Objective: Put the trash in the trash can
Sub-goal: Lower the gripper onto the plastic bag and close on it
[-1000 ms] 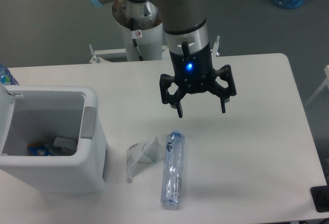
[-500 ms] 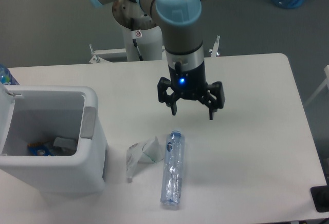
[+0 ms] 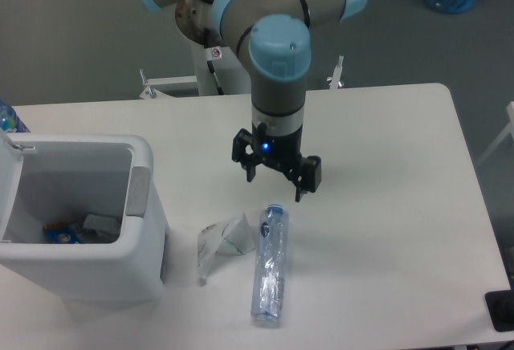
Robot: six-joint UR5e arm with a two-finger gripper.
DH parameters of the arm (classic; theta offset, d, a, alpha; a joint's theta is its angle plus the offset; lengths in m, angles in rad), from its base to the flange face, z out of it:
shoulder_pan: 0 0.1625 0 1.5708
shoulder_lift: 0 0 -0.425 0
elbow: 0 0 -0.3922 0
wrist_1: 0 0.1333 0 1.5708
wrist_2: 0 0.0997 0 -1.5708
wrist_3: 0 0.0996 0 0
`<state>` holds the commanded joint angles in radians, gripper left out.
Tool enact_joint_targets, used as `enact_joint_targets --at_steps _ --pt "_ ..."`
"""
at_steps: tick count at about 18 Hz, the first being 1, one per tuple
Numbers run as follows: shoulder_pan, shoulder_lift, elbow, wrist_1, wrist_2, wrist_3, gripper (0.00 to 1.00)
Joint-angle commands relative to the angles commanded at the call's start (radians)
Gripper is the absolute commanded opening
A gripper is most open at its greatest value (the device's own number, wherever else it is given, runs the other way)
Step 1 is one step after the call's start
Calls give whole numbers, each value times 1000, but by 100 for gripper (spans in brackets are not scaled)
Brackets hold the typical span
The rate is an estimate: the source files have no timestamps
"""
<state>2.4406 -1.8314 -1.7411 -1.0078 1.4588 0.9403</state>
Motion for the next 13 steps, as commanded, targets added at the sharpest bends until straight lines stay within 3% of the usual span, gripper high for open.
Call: enact_joint_targets --at_steps 13 --pt "-57 -115 -3 81 -32 -26 100"
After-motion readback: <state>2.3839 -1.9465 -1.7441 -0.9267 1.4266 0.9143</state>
